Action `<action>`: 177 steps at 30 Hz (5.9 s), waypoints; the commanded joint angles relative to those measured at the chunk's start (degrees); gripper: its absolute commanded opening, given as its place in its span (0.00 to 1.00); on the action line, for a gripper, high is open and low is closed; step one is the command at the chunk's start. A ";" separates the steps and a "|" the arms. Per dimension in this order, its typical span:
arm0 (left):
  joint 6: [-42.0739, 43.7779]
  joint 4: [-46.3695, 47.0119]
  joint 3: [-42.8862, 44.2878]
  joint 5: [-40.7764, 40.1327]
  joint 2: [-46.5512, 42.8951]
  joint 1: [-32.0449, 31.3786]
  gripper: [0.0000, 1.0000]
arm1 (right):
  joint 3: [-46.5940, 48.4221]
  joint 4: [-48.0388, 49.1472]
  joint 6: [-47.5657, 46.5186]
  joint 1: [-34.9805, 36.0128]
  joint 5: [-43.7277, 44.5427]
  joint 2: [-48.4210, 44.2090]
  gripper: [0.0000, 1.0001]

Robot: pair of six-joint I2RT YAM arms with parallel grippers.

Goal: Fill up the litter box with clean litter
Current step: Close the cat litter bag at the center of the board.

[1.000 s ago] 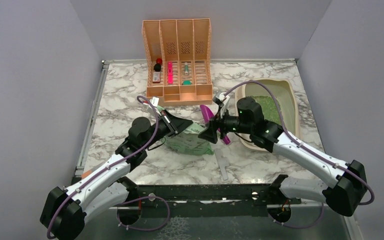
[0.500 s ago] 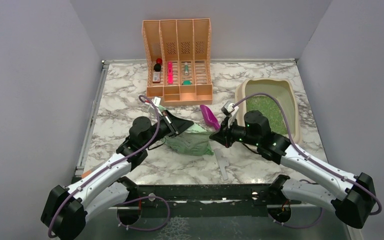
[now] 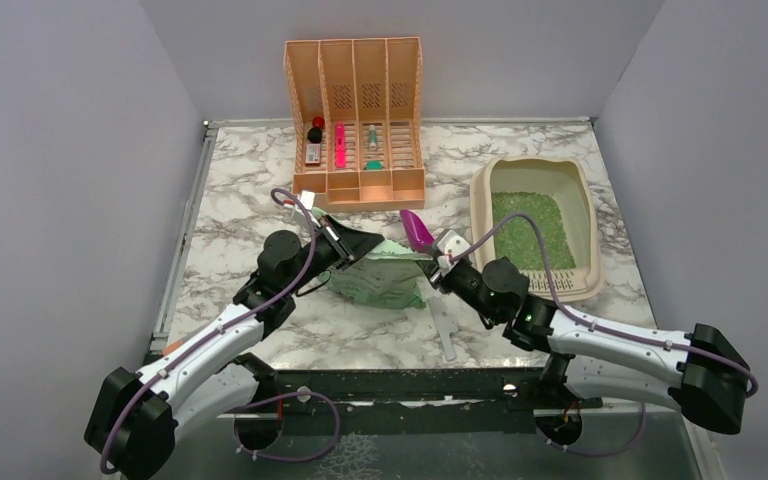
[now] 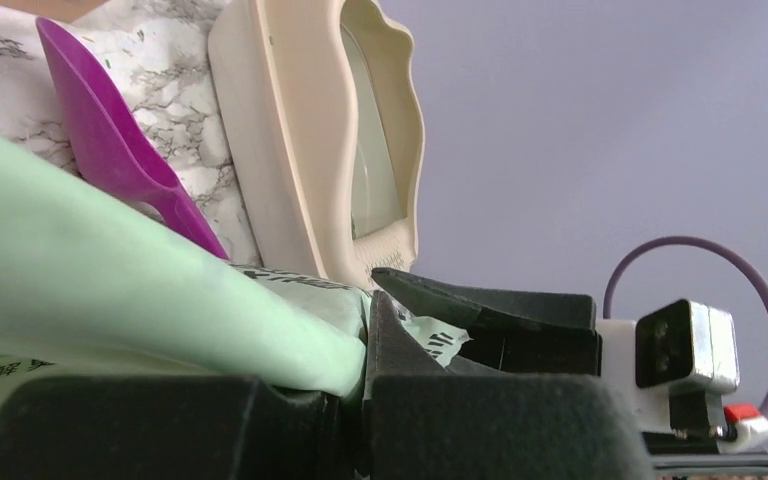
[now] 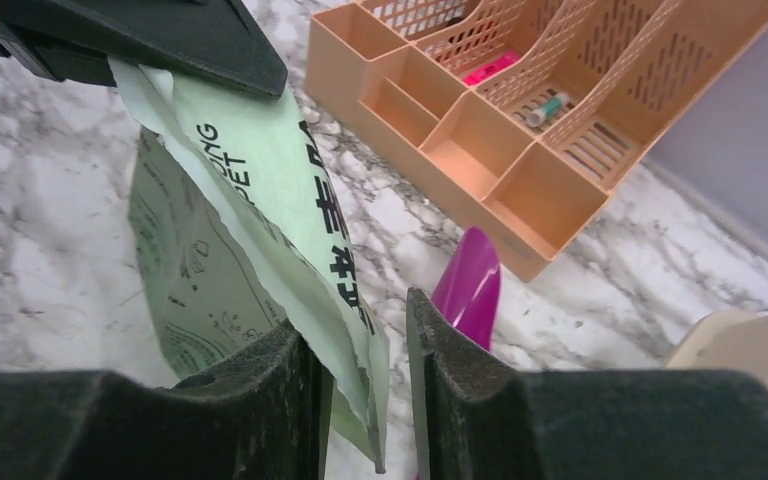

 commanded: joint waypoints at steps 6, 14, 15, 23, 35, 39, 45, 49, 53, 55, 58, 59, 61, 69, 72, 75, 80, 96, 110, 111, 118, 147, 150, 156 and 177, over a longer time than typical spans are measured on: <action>-0.20 12.28 1.99 -4.27 -0.94 0.88 0.00 | -1.92 24.12 -21.44 0.43 11.74 2.57 0.07; 0.08 12.26 1.79 -5.72 -0.99 2.01 0.00 | -3.49 38.47 -23.99 0.45 20.45 6.78 0.03; 0.13 12.26 1.84 -5.94 -0.91 2.10 0.00 | -4.11 41.69 -25.01 0.45 22.67 7.77 0.03; 1.87 12.24 2.75 -6.22 -0.17 2.38 0.00 | -3.93 26.60 -11.66 0.38 22.91 -1.41 0.01; 8.73 12.27 4.72 -3.29 -0.37 2.72 0.00 | 22.92 -30.00 22.08 -6.65 0.23 -2.41 0.48; 12.46 12.28 5.30 -1.49 -1.54 2.74 0.00 | 31.28 -36.36 33.28 -25.51 -35.56 10.35 0.41; 13.36 12.94 5.11 0.06 -0.71 2.82 0.00 | 30.84 -33.94 33.46 -31.85 -61.87 15.76 0.50; 13.03 14.11 4.97 1.03 -0.51 2.91 0.00 | 30.64 -36.78 30.60 -31.89 -65.72 19.05 0.56; 12.63 14.17 4.82 0.78 -0.88 3.04 0.00 | 32.38 -39.70 27.46 -31.88 -69.89 22.17 0.56; 12.68 14.27 5.00 1.06 -1.05 3.16 0.00 | 32.40 -41.99 25.68 -31.77 -69.45 23.38 0.56; 12.35 14.39 5.23 1.27 -1.20 3.34 0.00 | 32.14 -44.76 22.56 -31.34 -66.76 24.14 0.49; 12.15 14.56 5.19 1.36 -1.28 3.43 0.00 | 32.22 -45.30 21.34 -31.26 -65.75 24.17 0.41; 11.74 14.82 5.06 1.36 -1.36 3.52 0.00 | 32.72 -46.21 19.89 -31.28 -64.99 24.25 0.34; 7.19 19.00 1.64 1.22 -2.81 6.23 0.00 | 30.12 -44.60 13.70 -28.64 -55.96 21.34 0.01; 4.78 22.50 -0.84 0.52 -3.58 8.29 0.00 | 24.93 -41.29 9.28 -24.98 -49.92 16.67 0.01; 5.77 26.20 -0.52 3.37 -1.95 8.89 0.00 | 24.90 -41.92 9.49 -24.64 -50.51 17.04 0.16; 7.34 32.75 -1.38 8.86 0.14 8.86 0.00 | 35.41 -45.40 13.89 -24.68 -54.60 23.27 0.58; 14.00 34.84 -3.55 9.71 -1.48 8.86 0.00 | 45.25 -47.83 14.49 -22.06 -65.06 34.91 0.91; 17.36 35.04 -6.02 8.43 -3.25 9.23 0.05 | 42.88 -46.70 11.86 -20.84 -54.72 31.98 0.01; 17.36 34.05 -6.24 8.91 -3.60 9.66 0.18 | 42.52 -46.10 11.97 -20.74 -54.00 31.79 0.01; 32.82 -3.16 1.41 10.28 -15.31 12.18 0.99 | 37.44 -38.98 12.71 -20.60 -46.35 26.35 0.01; 111.16 -73.05 55.58 41.93 28.29 12.14 0.98 | 20.22 -16.56 6.68 -14.75 -39.26 12.52 0.01; 111.52 -73.50 56.24 42.81 30.73 11.85 0.98 | 18.69 -14.54 5.79 -14.68 -39.91 11.34 0.01; 114.06 -77.41 57.36 41.38 35.16 8.13 0.96 | 16.00 -10.69 4.63 -14.58 -40.25 9.51 0.01; 111.17 -74.99 51.84 22.71 33.98 5.46 0.09 | 14.32 -14.71 4.06 -14.54 -41.11 5.52 0.01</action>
